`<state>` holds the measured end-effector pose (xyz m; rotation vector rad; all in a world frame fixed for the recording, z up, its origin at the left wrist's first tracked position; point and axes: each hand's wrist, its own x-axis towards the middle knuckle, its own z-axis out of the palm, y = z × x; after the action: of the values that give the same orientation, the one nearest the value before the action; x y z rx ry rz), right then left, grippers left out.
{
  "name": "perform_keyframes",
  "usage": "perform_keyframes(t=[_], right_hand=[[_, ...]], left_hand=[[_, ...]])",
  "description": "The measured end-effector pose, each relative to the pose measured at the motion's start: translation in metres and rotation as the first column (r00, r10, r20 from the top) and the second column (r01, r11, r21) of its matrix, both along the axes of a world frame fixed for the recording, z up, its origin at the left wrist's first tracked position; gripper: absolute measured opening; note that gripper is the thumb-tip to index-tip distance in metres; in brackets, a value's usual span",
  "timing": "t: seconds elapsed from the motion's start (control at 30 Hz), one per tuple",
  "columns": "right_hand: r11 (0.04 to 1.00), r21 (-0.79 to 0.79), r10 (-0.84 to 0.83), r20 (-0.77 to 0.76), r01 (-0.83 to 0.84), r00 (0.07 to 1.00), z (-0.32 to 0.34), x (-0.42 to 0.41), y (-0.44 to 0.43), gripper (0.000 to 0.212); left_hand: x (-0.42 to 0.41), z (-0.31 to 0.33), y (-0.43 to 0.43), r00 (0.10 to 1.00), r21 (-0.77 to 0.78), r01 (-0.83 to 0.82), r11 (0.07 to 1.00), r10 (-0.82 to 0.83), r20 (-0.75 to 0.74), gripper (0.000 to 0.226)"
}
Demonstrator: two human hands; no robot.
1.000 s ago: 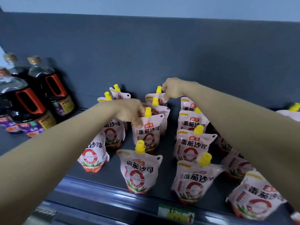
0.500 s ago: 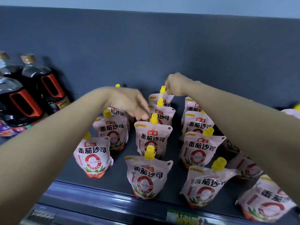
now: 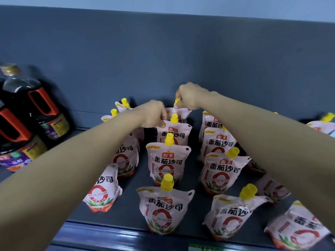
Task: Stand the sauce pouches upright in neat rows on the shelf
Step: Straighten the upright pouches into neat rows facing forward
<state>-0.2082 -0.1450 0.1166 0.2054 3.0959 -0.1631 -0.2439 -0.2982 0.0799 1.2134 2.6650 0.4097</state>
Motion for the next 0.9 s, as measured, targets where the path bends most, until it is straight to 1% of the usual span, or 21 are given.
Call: perform_keyframes(t=[0.17, 0.3, 0.43, 0.57, 0.67, 0.77, 0.8, 0.9], right_hand=[[1.000, 0.011, 0.000, 0.022, 0.000, 1.000, 0.001, -0.005, -0.001, 0.030], [1.000, 0.006, -0.017, 0.030, 0.017, 0.999, 0.004, -0.009, -0.004, 0.031], [0.999, -0.003, -0.034, 0.053, 0.034, 0.998, 0.005, -0.011, -0.006, 0.030], [0.999, 0.006, -0.041, 0.042, 0.040, 0.998, 0.005, -0.012, -0.008, 0.024], [0.998, -0.002, -0.065, 0.031, 0.065, 0.997, 0.002, -0.013, -0.007, 0.034], [0.997, 0.004, -0.073, 0.023, 0.073, 0.997, -0.001, -0.014, -0.005, 0.036], [0.997, 0.013, -0.071, 0.023, 0.071, 0.997, -0.001, -0.014, -0.005, 0.035], [0.998, 0.034, -0.059, 0.033, 0.058, 0.998, -0.001, -0.014, -0.004, 0.021]], left_hand=[[-0.006, 0.003, -0.006, 0.999, -0.008, 0.005, 1.000, -0.005, 0.038, 0.009], [-0.005, 0.008, -0.006, 0.999, -0.051, 0.027, 0.998, -0.025, 0.044, 0.009], [-0.005, 0.010, -0.005, 0.999, -0.072, 0.034, 0.997, -0.031, 0.038, 0.013], [-0.005, 0.008, -0.007, 0.998, -0.047, 0.016, 0.999, -0.014, 0.056, 0.010], [-0.006, 0.006, -0.009, 0.998, -0.020, -0.002, 1.000, 0.003, 0.067, 0.013], [-0.005, 0.005, -0.010, 0.997, -0.010, -0.007, 1.000, 0.008, 0.073, 0.012], [-0.004, 0.005, -0.010, 0.998, -0.011, -0.007, 1.000, 0.008, 0.070, 0.012], [-0.003, 0.006, -0.009, 0.998, -0.011, -0.002, 1.000, 0.003, 0.055, 0.012]])
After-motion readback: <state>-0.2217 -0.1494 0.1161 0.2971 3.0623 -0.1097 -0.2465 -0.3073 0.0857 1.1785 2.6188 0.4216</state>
